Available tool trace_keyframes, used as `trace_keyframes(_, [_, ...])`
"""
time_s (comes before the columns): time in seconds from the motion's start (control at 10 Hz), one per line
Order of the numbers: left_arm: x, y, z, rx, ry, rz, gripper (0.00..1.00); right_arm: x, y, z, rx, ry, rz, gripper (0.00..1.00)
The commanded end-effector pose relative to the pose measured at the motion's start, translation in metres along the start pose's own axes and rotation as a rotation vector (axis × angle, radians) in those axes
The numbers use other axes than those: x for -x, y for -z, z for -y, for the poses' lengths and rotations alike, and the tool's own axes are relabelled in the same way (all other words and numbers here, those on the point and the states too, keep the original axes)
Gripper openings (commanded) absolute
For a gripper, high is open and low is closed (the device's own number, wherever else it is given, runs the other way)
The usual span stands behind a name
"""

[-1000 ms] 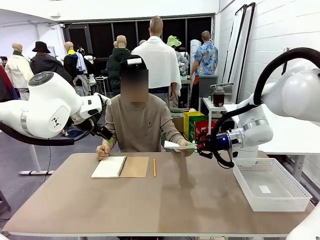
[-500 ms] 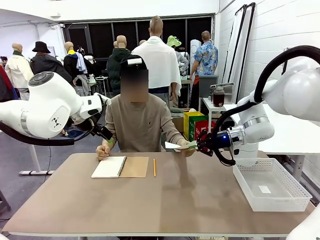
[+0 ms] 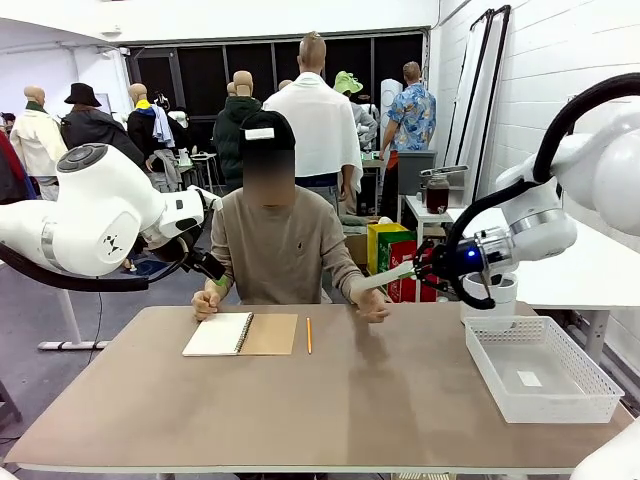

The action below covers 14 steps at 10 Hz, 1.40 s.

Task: Sort the paper based on its condition.
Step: If a person hands you a paper, place it in the Organizing basket , and if it's crumpled, put it in the Trash can.

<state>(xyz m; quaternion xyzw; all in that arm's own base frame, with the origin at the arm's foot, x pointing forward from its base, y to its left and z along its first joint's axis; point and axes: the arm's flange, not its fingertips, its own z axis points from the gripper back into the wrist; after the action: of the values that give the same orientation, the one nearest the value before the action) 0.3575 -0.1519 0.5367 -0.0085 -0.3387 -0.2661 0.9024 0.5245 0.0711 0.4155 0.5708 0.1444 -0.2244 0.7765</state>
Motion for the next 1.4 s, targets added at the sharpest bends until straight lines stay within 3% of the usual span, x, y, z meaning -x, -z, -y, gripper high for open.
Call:
trace_keyframes(0.0, [0.0, 0.0, 0.0, 0.0, 0.004, 0.0, 1.0, 0.01, -0.031, 0.013, 0.082, -0.153, 0.085, 0.0])
trace_keyframes(0.4, [0.0, 0.0, 0.0, 0.0, 0.004, 0.0, 1.0, 0.021, -0.106, 0.039, 0.298, -0.365, 0.252, 0.0])
trace_keyframes(0.6, [0.0, 0.0, 0.0, 0.0, 0.004, 0.0, 1.0, 0.025, -0.121, 0.043, 0.352, -0.359, 0.279, 0.0])
trace_keyframes(0.7, [0.0, 0.0, 0.0, 0.0, 0.004, 0.0, 1.0, 0.024, -0.116, 0.04, 0.374, -0.299, 0.284, 0.0])
trace_keyframes(0.8, [0.0, 0.0, 0.0, 0.0, 0.004, 0.0, 1.0, 0.019, -0.128, 0.039, 0.331, -0.359, 0.257, 0.0])
trace_keyframes(1.1, [0.0, 0.0, 0.0, 0.0, 0.004, 0.0, 1.0, 0.02, -0.129, 0.04, 0.344, -0.349, 0.27, 0.0])
trace_keyframes(1.3, [0.0, 0.0, 0.0, 0.0, 0.004, 0.0, 1.0, 0.029, -0.152, 0.052, 0.389, -0.498, 0.343, 0.0])
